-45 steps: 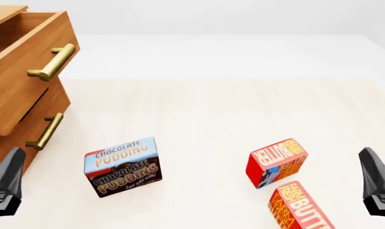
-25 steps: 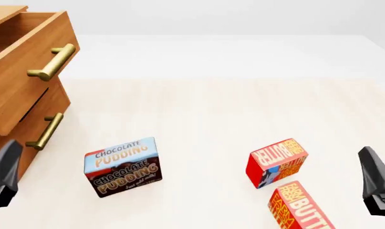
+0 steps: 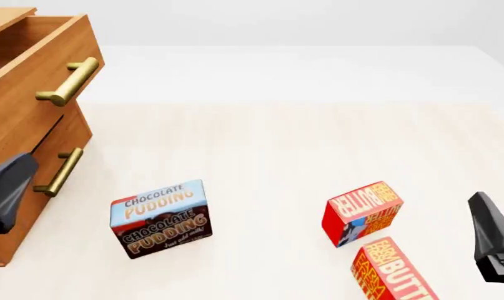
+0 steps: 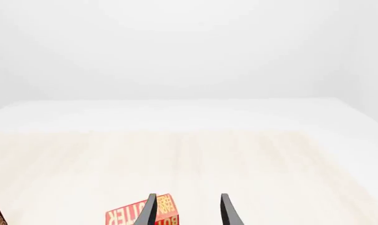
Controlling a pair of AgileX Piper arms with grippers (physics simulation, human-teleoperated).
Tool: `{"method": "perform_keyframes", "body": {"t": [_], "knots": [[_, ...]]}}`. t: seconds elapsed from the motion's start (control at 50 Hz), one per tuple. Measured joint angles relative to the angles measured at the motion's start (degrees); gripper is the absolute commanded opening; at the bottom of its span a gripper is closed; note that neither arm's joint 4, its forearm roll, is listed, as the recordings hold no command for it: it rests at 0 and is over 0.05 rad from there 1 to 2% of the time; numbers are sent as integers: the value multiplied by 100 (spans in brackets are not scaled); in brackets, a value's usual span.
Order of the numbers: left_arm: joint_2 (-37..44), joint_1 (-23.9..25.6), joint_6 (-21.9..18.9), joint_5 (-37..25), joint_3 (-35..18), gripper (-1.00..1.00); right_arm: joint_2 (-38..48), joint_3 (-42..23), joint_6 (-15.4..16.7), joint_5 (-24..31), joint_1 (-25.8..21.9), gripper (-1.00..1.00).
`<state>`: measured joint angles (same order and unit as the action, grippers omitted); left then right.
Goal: Put the bowl in the top drawer of the cabinet.
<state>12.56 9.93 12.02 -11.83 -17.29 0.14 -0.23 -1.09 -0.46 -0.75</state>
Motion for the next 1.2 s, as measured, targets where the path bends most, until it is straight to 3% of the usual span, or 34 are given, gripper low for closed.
{"method": "perform_keyframes", "body": {"t": [0.64, 0.86, 1.2], "knots": [[386, 1330, -798, -769, -1072, 100, -7, -1, -19, -45, 1, 100], [407, 1547, -862, -849, -1183, 100, -9, -2, -8, -65, 4, 100], [1133, 2161, -1025, -490, -1057, 100, -10, -2, -18, -73, -3, 100]]}}
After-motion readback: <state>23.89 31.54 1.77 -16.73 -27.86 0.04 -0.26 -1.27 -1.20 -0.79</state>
